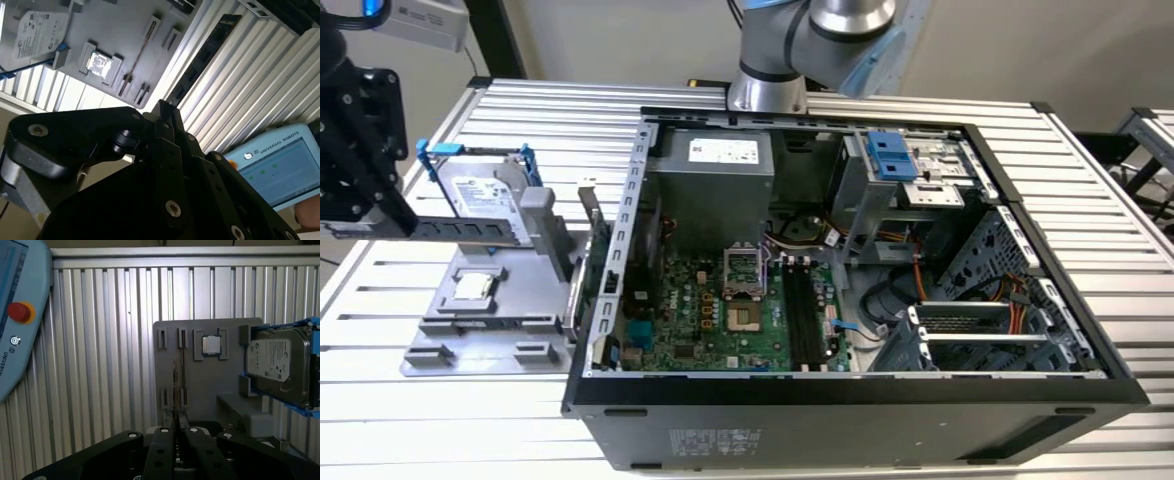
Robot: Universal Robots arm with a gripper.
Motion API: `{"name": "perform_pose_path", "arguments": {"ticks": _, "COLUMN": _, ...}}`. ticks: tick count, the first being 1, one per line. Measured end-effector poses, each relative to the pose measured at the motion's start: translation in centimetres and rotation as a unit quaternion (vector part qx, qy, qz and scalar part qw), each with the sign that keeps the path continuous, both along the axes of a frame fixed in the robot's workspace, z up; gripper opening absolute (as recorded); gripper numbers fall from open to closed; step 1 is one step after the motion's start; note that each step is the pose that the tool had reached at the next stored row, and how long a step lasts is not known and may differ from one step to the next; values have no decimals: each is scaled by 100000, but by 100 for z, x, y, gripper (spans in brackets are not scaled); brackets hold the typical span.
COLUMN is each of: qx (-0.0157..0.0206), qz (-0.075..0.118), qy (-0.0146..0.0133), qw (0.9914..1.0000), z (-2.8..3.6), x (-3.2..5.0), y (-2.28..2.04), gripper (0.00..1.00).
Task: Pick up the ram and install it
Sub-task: 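Pick up the ram and move it above insertion slot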
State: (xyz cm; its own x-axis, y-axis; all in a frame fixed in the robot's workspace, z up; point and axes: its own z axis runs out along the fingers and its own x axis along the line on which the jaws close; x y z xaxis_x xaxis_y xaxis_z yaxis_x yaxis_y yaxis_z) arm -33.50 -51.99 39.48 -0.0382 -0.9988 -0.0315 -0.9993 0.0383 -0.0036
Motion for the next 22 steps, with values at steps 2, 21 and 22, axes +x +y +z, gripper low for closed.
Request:
{"name": "perform_pose_path", "arguments": {"ticks": 2, "qx": 3, "qz": 0, "qy": 0, "qw": 100000, "z": 0, "x": 54, "y": 0, "gripper": 0}}
{"name": "perform_pose_path", "arguments": {"ticks": 21, "qx": 18, "qz": -1, "qy": 284, "qw": 100000, "z": 0, "x": 827, "y": 0, "gripper": 0}}
{"name": "perform_pose_path", "arguments": {"ticks": 22, "qx": 17, "qz": 3, "qy": 307, "qw": 100000, "z": 0, "x": 871, "y": 0, "gripper": 0}}
